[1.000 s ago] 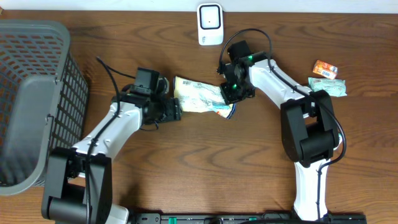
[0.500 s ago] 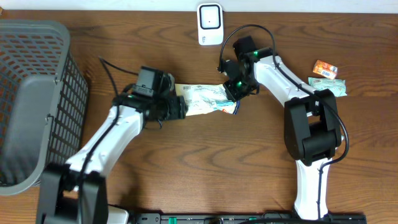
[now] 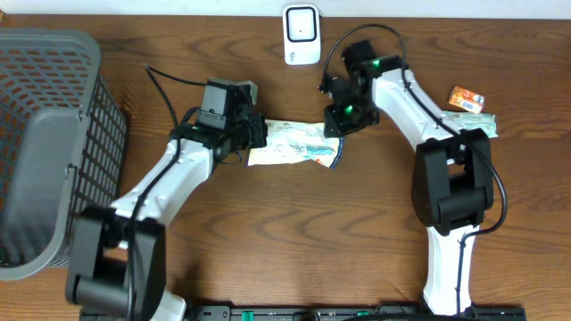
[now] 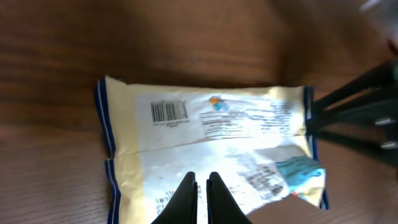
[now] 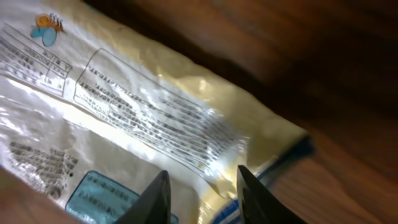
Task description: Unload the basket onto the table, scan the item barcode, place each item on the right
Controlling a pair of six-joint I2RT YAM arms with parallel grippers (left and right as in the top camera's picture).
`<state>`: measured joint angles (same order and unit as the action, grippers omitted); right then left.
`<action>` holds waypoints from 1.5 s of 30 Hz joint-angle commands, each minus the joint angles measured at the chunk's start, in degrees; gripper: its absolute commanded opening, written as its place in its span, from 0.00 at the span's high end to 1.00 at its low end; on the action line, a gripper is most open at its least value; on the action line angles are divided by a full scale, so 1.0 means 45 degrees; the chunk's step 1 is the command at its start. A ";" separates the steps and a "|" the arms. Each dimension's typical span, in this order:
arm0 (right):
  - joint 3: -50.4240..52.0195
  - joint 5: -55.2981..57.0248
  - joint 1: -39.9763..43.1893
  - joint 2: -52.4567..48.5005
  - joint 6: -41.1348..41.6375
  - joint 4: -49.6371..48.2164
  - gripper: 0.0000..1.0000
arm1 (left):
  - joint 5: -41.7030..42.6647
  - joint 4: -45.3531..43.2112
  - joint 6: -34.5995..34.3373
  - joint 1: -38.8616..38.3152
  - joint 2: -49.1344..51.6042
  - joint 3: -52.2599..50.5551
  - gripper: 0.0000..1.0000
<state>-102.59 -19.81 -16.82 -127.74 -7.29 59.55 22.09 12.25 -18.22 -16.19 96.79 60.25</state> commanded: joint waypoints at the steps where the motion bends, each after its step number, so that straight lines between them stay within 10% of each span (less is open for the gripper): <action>1: -0.0398 -0.0578 0.0393 0.0709 0.0335 0.0121 0.70 | 0.0743 -0.0384 -0.0112 -0.0010 0.0457 0.0141 0.92; 32: 0.1651 -0.4629 0.1331 0.0248 0.1472 -0.1078 0.28 | 0.1005 0.0500 -0.2560 -0.0219 0.3881 -0.0034 0.93; 45: 0.3473 -0.6115 0.0525 0.0024 0.2453 -0.4269 0.32 | 0.1005 0.0442 -0.2701 -0.0219 0.3997 -0.0029 0.92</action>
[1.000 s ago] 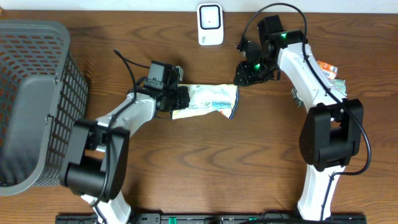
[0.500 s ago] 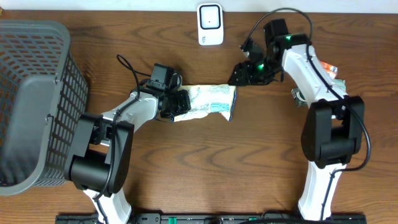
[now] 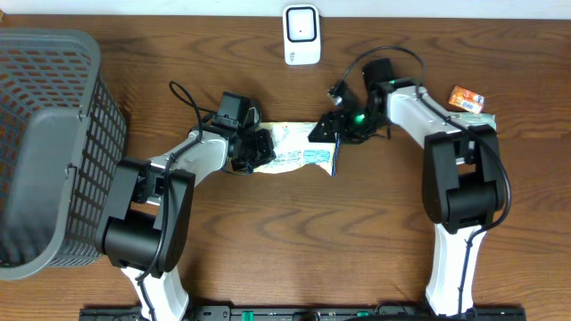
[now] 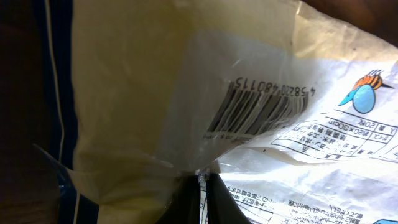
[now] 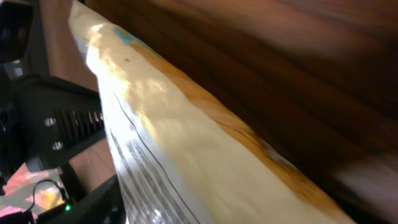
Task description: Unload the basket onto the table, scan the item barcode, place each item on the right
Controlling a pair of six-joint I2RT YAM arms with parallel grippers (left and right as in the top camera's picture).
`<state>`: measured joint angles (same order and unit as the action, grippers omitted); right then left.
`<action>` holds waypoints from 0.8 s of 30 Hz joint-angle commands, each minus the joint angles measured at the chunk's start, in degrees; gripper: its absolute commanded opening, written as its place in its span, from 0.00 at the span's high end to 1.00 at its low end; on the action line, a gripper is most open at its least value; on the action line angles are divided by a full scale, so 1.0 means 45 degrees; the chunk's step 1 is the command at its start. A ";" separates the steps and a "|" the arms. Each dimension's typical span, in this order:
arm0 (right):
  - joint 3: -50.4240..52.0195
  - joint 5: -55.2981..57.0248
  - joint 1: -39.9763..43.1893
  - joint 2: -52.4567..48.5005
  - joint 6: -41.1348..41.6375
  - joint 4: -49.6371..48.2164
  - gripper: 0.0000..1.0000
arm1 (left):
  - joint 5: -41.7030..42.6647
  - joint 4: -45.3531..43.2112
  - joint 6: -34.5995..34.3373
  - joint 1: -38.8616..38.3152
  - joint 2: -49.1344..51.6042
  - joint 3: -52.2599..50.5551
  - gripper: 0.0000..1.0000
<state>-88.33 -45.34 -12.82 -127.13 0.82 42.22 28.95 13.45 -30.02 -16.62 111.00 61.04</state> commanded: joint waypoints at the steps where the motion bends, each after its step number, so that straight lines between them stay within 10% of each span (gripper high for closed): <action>1: 0.0418 -0.0442 -0.0457 -0.0112 0.0884 -0.0743 0.35 | -0.0520 0.0175 -0.0078 -0.0121 0.0840 -0.0204 0.93; 15: 0.0563 -0.1603 -0.0520 -0.0107 0.1326 -0.1491 0.96 | -0.0277 0.0544 0.0185 0.0068 -0.0316 -0.0160 0.93; 24: 0.0559 -0.3657 0.0262 0.0223 0.0704 -0.1423 0.99 | -0.0860 0.2783 0.1073 0.1758 -0.5387 -0.0151 0.87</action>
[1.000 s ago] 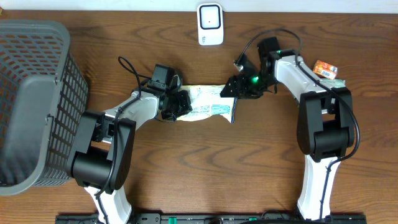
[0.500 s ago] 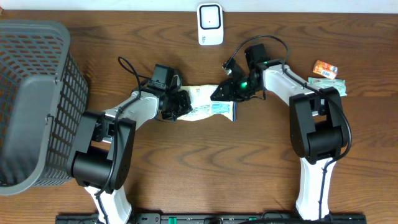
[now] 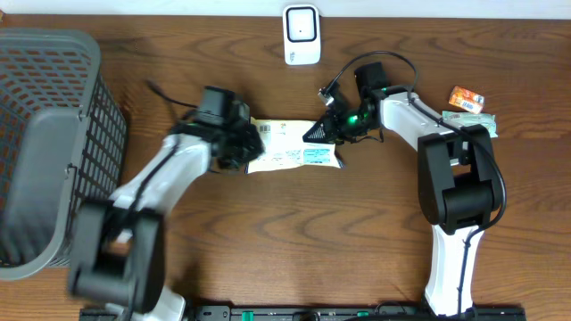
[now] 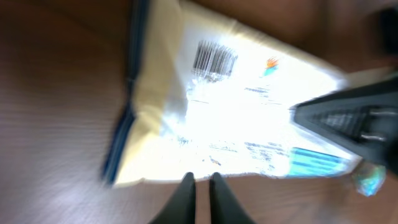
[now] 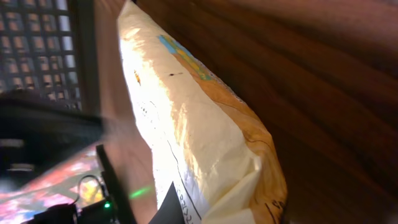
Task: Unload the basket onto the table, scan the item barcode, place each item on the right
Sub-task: 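Release the bag with the left gripper and retract the left arm, then raise the snack bag up to the white scanner with the right gripper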
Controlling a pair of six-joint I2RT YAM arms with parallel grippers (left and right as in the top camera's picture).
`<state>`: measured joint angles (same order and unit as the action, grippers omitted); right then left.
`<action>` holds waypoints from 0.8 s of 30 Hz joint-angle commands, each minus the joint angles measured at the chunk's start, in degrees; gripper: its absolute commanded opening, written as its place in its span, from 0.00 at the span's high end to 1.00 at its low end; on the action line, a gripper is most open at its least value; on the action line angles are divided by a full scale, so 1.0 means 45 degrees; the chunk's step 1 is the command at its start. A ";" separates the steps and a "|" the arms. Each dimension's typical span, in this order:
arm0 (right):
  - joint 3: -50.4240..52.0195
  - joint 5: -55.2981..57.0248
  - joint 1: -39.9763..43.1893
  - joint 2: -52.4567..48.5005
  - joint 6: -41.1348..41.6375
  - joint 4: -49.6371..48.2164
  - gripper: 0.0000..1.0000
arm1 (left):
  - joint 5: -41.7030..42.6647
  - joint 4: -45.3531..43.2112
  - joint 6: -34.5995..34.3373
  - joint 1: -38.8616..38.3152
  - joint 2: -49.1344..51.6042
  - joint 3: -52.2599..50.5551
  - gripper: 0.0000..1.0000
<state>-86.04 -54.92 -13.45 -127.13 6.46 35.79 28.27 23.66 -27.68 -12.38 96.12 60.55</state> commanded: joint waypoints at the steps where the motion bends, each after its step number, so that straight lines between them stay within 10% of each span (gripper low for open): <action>1: 0.0049 -0.1690 0.0525 0.0355 -0.0627 0.0117 0.99 | -0.0976 0.0753 0.0554 0.1059 -0.2579 -0.0044 0.84; 9: 0.0049 -0.3468 0.1423 0.1763 -0.2467 0.1515 0.99 | -0.3283 0.2132 0.0563 0.2438 -0.4847 -0.0049 0.73; 24: 0.0049 -0.3725 0.2817 0.5027 -0.4031 0.3424 0.99 | -0.3633 0.2555 0.0559 0.2463 -0.2560 -0.0097 0.57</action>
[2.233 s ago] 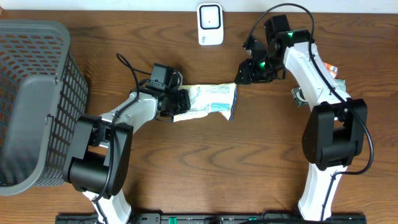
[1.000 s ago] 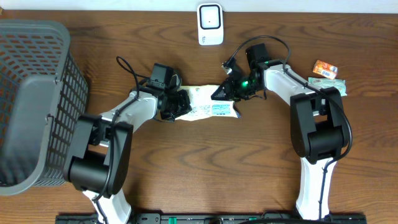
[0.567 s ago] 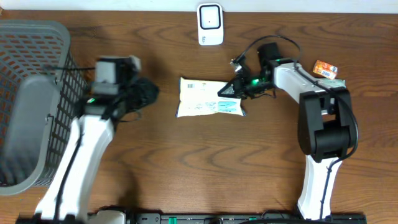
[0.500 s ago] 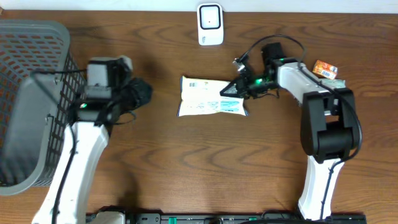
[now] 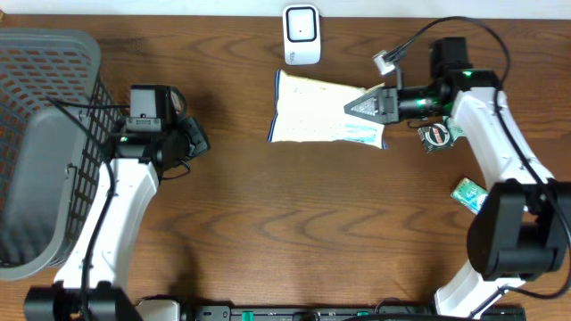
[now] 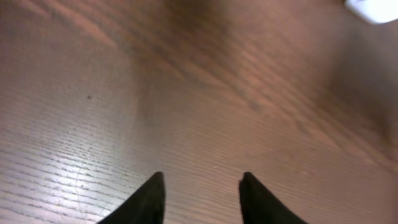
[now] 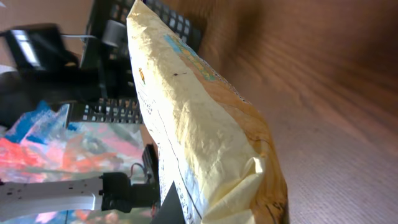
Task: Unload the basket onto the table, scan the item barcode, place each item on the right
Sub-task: 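Raise the snack bag up to the white scanner with the right gripper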
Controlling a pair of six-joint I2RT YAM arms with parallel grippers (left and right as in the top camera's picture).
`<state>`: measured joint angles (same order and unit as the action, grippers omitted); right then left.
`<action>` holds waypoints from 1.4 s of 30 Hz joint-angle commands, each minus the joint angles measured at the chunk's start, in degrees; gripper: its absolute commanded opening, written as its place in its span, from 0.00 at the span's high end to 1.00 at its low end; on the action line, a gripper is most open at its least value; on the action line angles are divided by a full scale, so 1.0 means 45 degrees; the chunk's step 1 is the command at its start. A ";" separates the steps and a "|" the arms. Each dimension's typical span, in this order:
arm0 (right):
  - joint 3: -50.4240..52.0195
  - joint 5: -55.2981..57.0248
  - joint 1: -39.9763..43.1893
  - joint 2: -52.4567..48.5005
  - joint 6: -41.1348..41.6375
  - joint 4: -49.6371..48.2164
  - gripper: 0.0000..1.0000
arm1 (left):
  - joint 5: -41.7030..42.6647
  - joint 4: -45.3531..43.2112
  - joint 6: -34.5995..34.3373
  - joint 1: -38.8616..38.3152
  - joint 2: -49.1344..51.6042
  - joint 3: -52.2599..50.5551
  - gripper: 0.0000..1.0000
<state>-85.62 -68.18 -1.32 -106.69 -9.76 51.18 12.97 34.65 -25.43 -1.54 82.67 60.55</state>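
A cream snack packet (image 5: pixel 323 112) with blue-edged ends hangs above the table, just in front of the white scanner (image 5: pixel 302 36). My right gripper (image 5: pixel 368 104) is shut on its right end. In the right wrist view the packet (image 7: pixel 199 124) fills the middle, with one dark finger (image 7: pixel 171 204) against its printed face and the other finger hidden behind it. No barcode shows in these views. My left gripper (image 5: pixel 194 138) stands open over bare wood far to the left of the packet, its fingers (image 6: pixel 151 200) spread with nothing between them.
A grey mesh basket (image 5: pixel 45 143) fills the left edge of the table. By the right arm lie a small round item (image 5: pixel 435 135) and a green packet (image 5: pixel 468 193). A white blur (image 6: pixel 373 7) sits at the top right of the left wrist view.
My left gripper has opened and now sits well to the left, away from the packet. My right gripper has carried the packet back and right, off the table, closer to the scanner.
The packet first lay flat between the arms, my left gripper shut over it and my right open at its right end. Then both grippers were at its ends, barcode side up. Now only my right gripper holds it, near the scanner.
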 commanded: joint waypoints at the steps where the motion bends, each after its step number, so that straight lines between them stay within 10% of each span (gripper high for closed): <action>1: -0.0044 -0.0729 0.0136 0.0525 -0.0427 -0.0005 0.99 | -0.0233 0.0155 0.0058 0.0053 0.0617 -0.0097 0.53; 9: -0.0044 0.1972 -0.0204 0.0568 0.0690 -0.1083 0.99 | -0.0437 0.0248 0.0063 0.0053 0.1185 -0.0097 0.26; 10: -0.0044 0.2817 -0.0335 0.0568 0.1151 -0.1535 0.99 | -0.0437 0.0248 0.0063 0.0053 0.1185 -0.0097 0.04; 18: -0.0044 1.1540 -0.2497 0.0554 0.1953 -0.5523 0.99 | -0.0437 0.0248 0.0063 0.0053 0.1180 -0.0097 0.02; 26: -0.0044 1.8753 -0.4964 0.0355 -0.2317 -1.0156 0.99 | -0.0437 0.0248 0.0063 0.0053 0.1185 -0.0097 0.02; 42: -0.0044 2.1192 -0.5649 -0.3094 -1.2347 -1.6524 0.99 | -0.0437 0.0248 0.0063 0.0053 0.1180 -0.0097 0.02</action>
<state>-85.43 23.44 -26.09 -118.76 -53.25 -20.53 11.62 35.64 -25.47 -1.54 87.92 60.55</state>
